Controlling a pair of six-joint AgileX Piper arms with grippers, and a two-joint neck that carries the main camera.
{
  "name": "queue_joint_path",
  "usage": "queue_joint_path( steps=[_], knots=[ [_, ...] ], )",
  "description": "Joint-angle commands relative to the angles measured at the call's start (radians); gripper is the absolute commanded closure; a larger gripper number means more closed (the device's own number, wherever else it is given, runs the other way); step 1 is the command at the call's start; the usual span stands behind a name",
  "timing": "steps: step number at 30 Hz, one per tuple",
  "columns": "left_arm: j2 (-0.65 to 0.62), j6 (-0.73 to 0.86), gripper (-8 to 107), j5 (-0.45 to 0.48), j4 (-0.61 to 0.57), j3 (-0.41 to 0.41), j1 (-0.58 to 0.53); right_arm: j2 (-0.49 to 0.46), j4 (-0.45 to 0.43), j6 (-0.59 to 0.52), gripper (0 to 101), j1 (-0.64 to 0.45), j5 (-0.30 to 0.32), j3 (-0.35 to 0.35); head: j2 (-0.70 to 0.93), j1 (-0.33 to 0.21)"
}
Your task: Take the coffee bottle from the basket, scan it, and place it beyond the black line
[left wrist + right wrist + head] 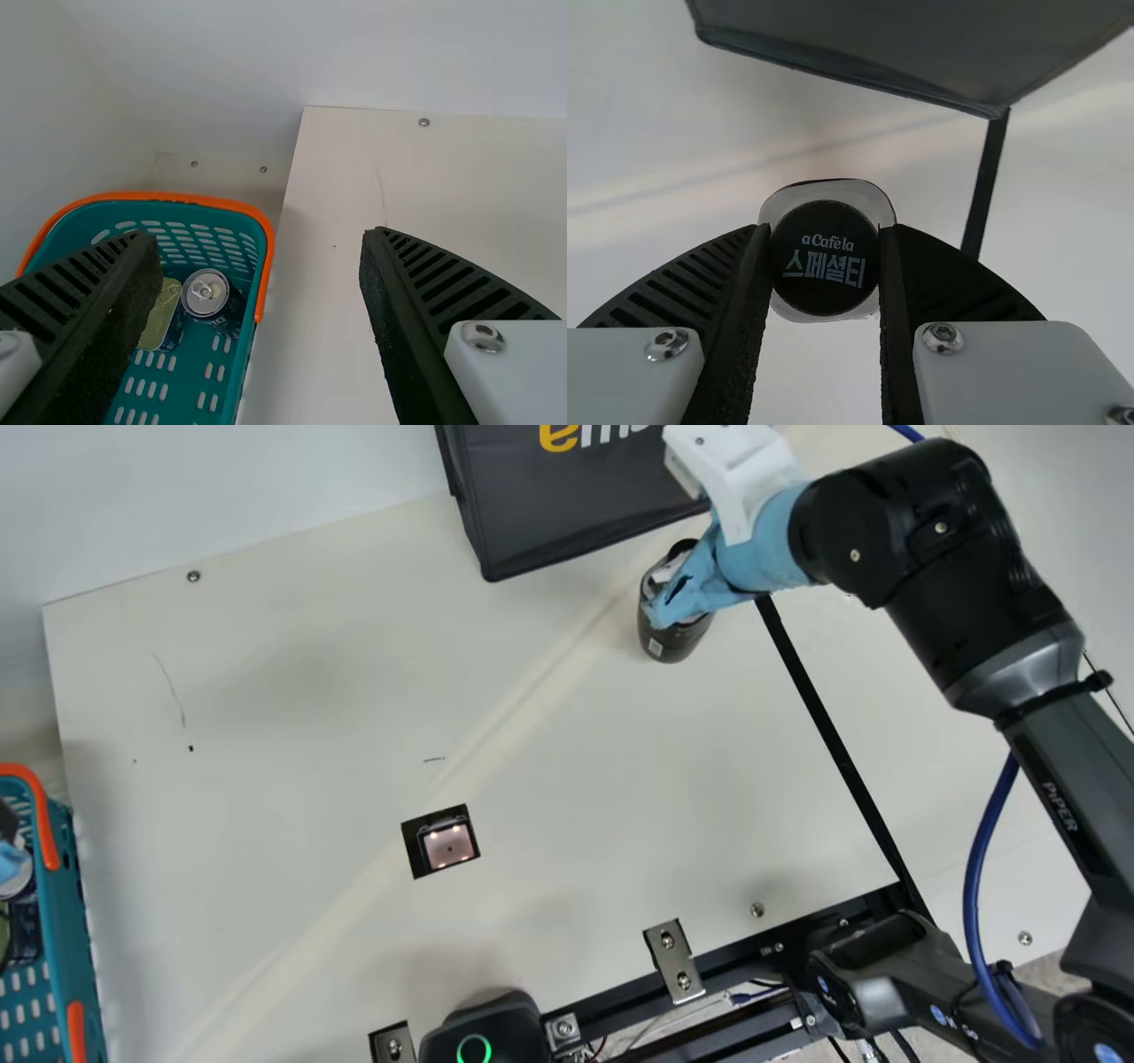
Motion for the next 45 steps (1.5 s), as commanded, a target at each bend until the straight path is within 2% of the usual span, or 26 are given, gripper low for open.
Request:
queue_joint_path(
  steps=[1, 24, 37, 45],
  knots=[
    [0.000, 0.000, 9, 0.000, 0.000, 0.000, 0.000, 0.001, 0.005, -0.006, 101, -0.025, 0.002, 0.000, -0.001, -0.026],
    [0.000, 0.000, 9, 0.000, 0.000, 0.000, 0.000, 0.043, 0.030, -0.070, 101, -0.262, 0.010, -0.045, -0.001, -0.026],
    [0.000, 0.000, 9, 0.000, 0.000, 0.000, 0.000, 0.095, 0.021, -0.093, 101, -0.338, 0.017, -0.104, -0.001, -0.026],
    [0.000, 0.000, 9, 0.000, 0.000, 0.000, 0.000, 0.115, 0.013, -0.097, 101, -0.373, 0.009, -0.113, -0.001, -0.026]
  ],
)
